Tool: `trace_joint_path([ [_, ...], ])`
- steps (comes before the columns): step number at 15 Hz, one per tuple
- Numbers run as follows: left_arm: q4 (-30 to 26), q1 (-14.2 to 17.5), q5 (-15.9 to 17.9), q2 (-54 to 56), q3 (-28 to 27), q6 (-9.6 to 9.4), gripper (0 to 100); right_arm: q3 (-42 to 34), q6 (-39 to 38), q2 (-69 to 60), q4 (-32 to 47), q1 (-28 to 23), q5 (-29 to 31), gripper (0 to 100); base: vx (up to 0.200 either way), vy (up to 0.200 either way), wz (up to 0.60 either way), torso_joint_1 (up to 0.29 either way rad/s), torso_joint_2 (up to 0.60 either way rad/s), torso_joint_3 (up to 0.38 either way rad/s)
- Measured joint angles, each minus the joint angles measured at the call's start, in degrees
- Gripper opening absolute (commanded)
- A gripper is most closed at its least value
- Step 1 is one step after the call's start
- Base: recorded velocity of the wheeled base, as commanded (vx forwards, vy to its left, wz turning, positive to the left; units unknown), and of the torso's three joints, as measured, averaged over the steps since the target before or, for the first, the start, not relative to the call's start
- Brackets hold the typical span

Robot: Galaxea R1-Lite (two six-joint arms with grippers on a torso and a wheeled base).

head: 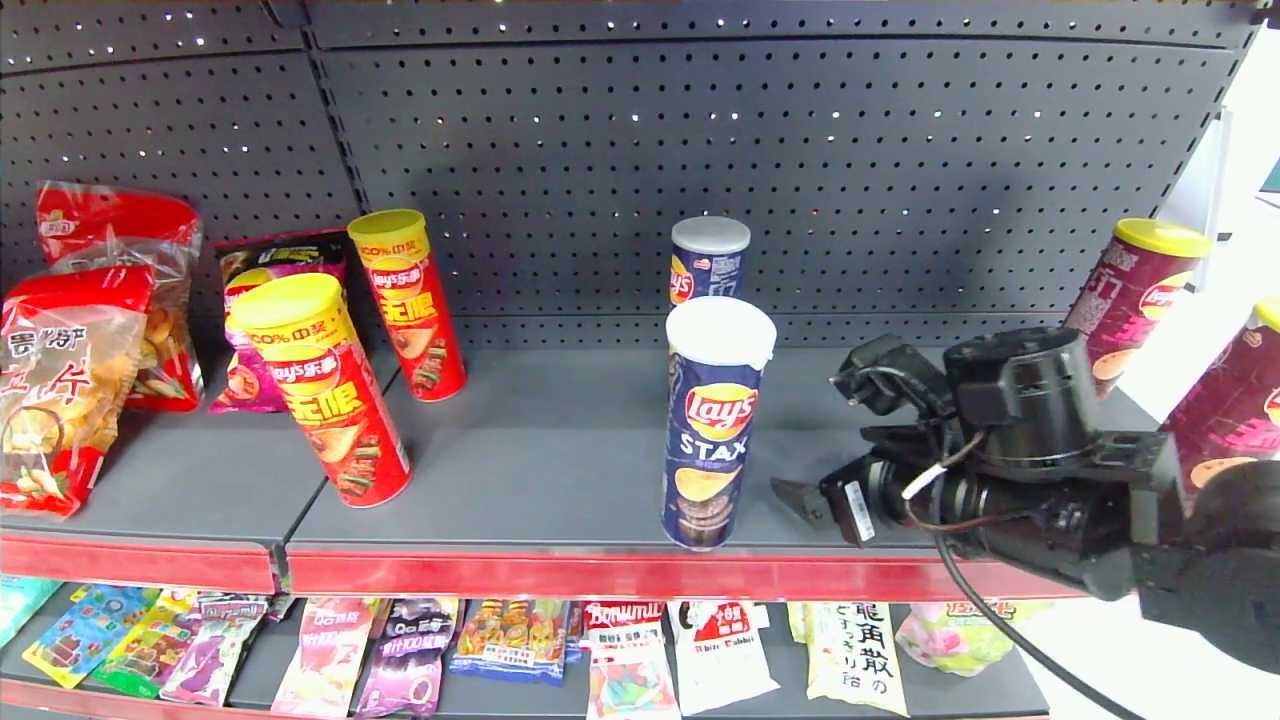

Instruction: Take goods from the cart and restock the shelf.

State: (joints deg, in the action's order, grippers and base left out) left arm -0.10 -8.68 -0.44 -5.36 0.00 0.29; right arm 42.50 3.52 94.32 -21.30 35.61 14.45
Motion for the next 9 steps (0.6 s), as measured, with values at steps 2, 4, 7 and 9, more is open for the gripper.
trace_joint_path([
  [2, 0.0, 0.0, -0.05, 0.0, 0.0, 0.02, 100, -3.5, 0.15, -6.14, 0.04, -0.39, 0.05, 100, 0.0, 0.0, 0.0, 0.0, 0.0, 0.0],
  [4, 0.0, 0.0, 0.0, 0.0, 0.0, -0.02, 100, -8.74, 1.62, -14.74, 0.3, -1.77, -0.82, 100, 0.0, 0.0, 0.0, 0.0, 0.0, 0.0],
  [7, 0.0, 0.0, -0.02, 0.0, 0.0, -0.02, 100, -17.29, 6.7, -31.23, 1.51, -9.95, -8.81, 100, 0.0, 0.0, 0.0, 0.0, 0.0, 0.0],
  [9, 0.0, -0.02, 0.0, 0.0, 0.0, 0.0, 100, -20.83, 8.18, -43.28, 7.95, -18.16, -13.06, 100, 0.0, 0.0, 0.0, 0.0, 0.0, 0.0],
])
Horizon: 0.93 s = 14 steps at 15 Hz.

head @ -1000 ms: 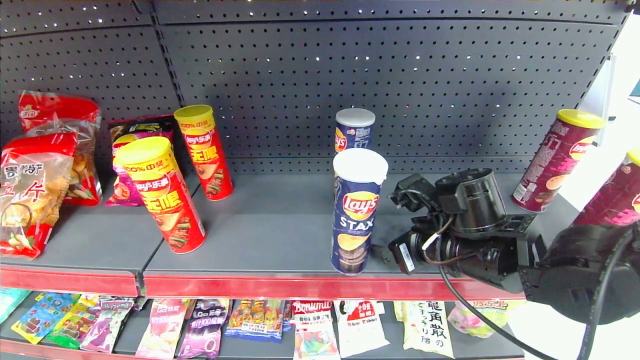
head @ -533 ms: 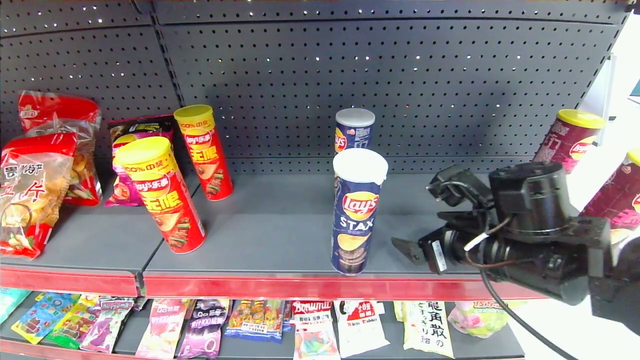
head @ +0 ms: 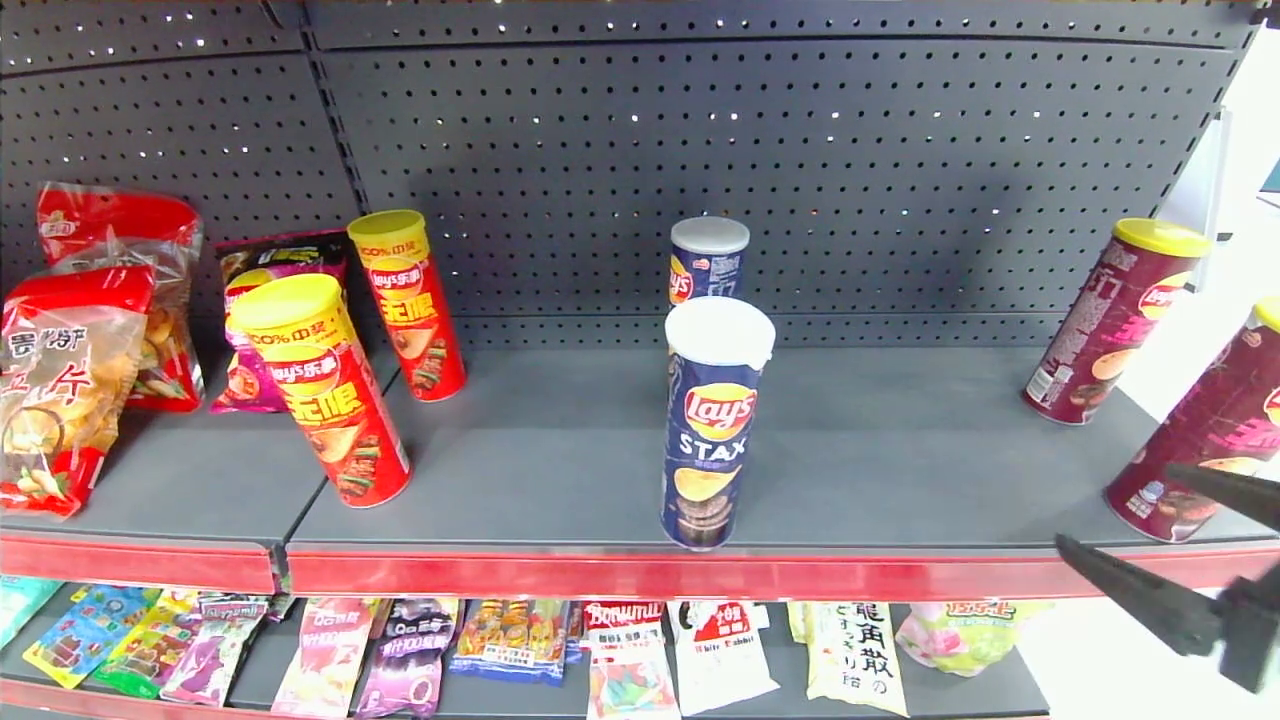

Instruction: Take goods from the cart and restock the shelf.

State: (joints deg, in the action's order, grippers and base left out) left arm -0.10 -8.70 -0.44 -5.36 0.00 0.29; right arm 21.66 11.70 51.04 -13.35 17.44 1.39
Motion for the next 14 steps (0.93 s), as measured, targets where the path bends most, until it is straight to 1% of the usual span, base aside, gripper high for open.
trace_joint_path([
  [3, 0.0, 0.0, 0.0, 0.0, 0.0, 0.0, 100, -3.17, -0.78, -18.49, 13.84, -13.01, -3.39, 100, 0.0, 0.0, 0.0, 0.0, 0.0, 0.0],
  [4, 0.0, 0.0, -0.05, 0.0, 0.0, 0.02, 100, -4.44, -1.94, -24.0, 17.04, -15.96, -4.01, 100, 0.0, 0.0, 0.0, 0.0, 0.0, 0.0],
  [5, 0.0, 0.0, -0.07, 0.0, 0.0, 0.02, 100, -6.25, -3.06, -29.11, 19.2, -17.69, -4.5, 100, 0.0, 0.0, 0.0, 0.0, 0.0, 0.0],
  [6, 0.0, -0.02, -0.02, 0.0, 0.0, 0.0, 100, -8.41, -4.02, -34.26, 20.52, -18.49, -4.78, 100, 0.0, 0.0, 0.0, 0.0, 0.0, 0.0],
  [8, 0.0, -0.02, -0.02, 0.0, 0.0, 0.0, 100, -13.35, -6.92, -42.64, 20.3, -18.08, -4.58, 100, 0.0, 0.0, 0.0, 0.0, 0.0, 0.0],
  [9, 0.0, 0.0, 0.0, 0.0, 0.0, 0.0, 100, -15.71, -11.19, -45.59, 18.38, -17.77, -4.04, 100, 0.0, 0.0, 0.0, 0.0, 0.0, 0.0],
  [10, 0.02, -0.02, -0.02, 0.0, 0.0, -0.02, 100, -17.04, -13.8, -47.43, 17.59, -17.55, -4.4, 100, 0.0, 0.0, 0.0, 0.0, 0.0, 0.0],
  [12, 0.0, 0.0, 0.0, 0.0, 0.0, 0.0, 100, -18.53, -12.81, -49.55, 15.88, -17.35, -5.62, 100, 0.0, 0.0, 0.0, 0.0, 0.0, 0.0],
  [14, 0.0, 0.0, 0.0, 0.0, 0.0, 0.0, 100, -19.85, -12.48, -50.49, 12.09, -17.31, -5.79, 100, 0.0, 0.0, 0.0, 0.0, 0.0, 0.0],
])
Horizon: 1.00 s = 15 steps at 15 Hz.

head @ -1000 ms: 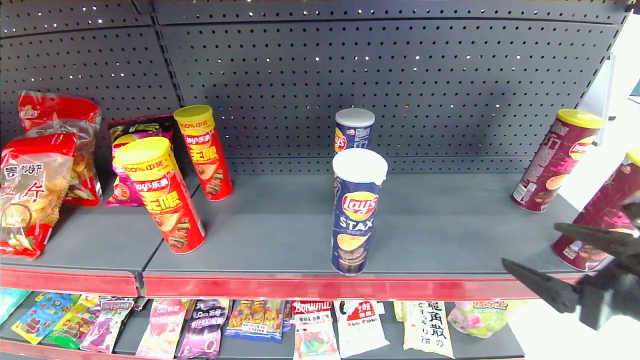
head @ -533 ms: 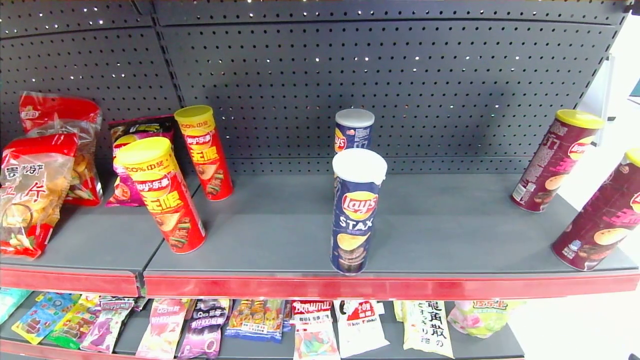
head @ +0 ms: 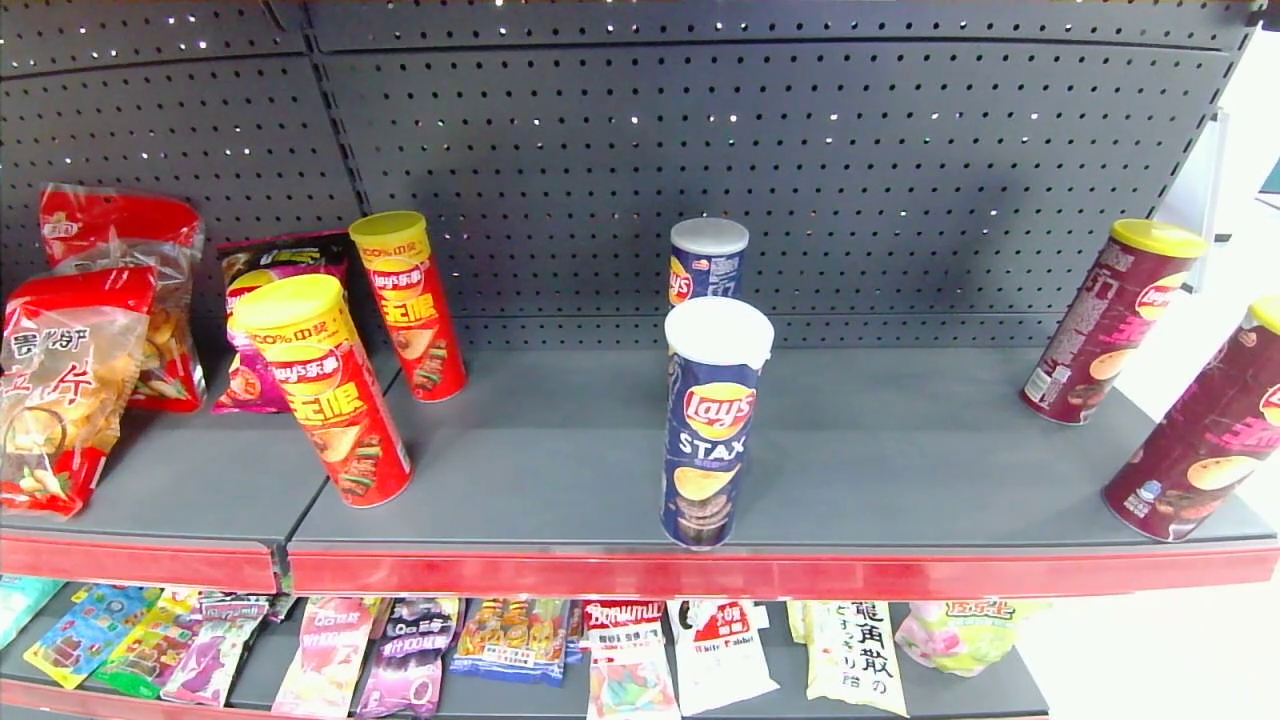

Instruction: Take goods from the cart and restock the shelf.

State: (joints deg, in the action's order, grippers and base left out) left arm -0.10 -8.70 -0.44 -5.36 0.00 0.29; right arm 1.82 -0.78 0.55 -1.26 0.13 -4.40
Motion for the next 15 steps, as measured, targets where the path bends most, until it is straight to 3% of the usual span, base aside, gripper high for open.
trace_joint_path([
  [3, 0.0, 0.0, 0.0, 0.0, 0.0, 0.0, 100, -0.89, -1.13, -0.44, -0.62, 0.0, -1.95, 100, 0.0, 0.0, 0.0, 0.0, 0.0, 0.0],
  [6, 0.0, -0.05, 0.0, 0.0, 0.0, 0.0, 100, -0.69, -4.36, -0.55, 0.66, -0.04, 3.83, 100, 0.0, 0.0, 0.0, 0.0, 0.0, 0.0],
  [8, 0.0, -0.05, -0.05, 0.0, 0.0, 0.0, 100, -0.56, -0.8, -0.57, 0.61, -0.06, 4.83, 100, 0.0, 0.0, 0.0, 0.0, 0.0, 0.0],
  [11, 0.0, 0.02, -0.02, 0.0, 0.0, -0.02, 100, -0.83, 4.3, -0.57, 0.11, -0.04, -2.46, 100, 0.0, 0.0, 0.0, 0.0, 0.0, 0.0],
  [13, 0.0, 0.02, -0.05, 0.0, 0.0, 0.0, 100, -1.49, 0.6, -0.57, 0.72, -0.02, 3.64, 100, 0.0, 0.0, 0.0, 0.0, 0.0, 0.0],
  [15, 0.0, 0.02, -0.05, 0.0, 0.0, -0.05, 100, -1.72, 0.71, -0.57, 1.04, -0.02, 4.4, 100, 0.0, 0.0, 0.0, 0.0, 0.0, 0.0],
])
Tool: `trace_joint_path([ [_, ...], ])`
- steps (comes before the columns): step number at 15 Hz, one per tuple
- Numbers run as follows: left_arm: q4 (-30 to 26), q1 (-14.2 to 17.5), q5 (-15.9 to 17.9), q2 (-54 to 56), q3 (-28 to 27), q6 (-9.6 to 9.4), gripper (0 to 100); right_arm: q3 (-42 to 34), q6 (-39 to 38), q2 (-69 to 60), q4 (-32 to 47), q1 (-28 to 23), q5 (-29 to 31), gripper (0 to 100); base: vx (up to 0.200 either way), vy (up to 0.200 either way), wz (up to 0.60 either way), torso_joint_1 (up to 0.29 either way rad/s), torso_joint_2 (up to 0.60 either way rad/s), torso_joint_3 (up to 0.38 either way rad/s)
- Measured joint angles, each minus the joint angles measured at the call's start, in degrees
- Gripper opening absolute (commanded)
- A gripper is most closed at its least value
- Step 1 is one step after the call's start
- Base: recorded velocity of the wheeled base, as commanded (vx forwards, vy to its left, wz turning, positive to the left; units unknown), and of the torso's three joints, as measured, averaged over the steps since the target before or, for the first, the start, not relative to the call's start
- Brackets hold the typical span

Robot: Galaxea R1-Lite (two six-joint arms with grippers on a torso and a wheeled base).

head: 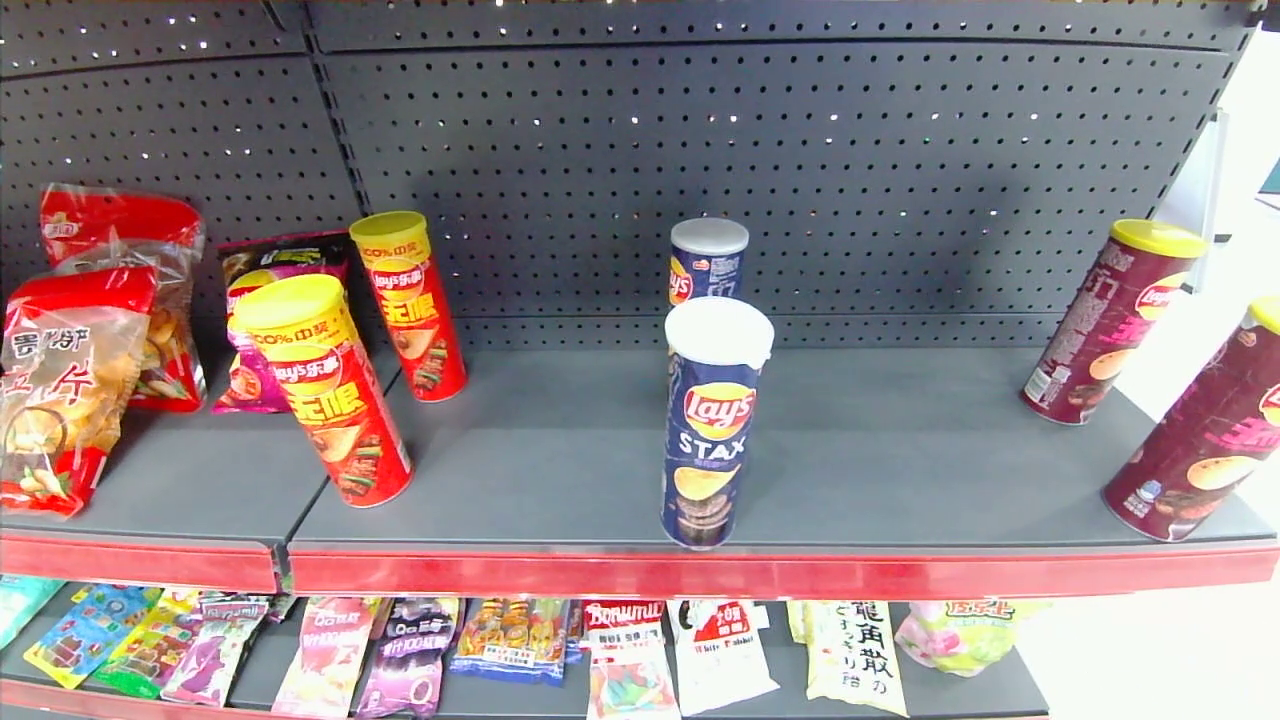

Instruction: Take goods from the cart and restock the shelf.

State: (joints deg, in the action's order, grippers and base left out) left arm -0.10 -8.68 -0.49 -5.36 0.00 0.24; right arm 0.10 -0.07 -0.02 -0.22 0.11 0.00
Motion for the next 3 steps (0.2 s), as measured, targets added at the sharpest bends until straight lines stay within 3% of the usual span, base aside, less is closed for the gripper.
trace_joint_path([
  [3, 0.0, -0.02, 0.02, 0.0, 0.0, 0.0, 100, -0.07, 0.07, 0.0, 0.04, 0.02, 0.02, 100, 0.0, 0.0, 0.0, 0.0, 0.0, 0.0],
])
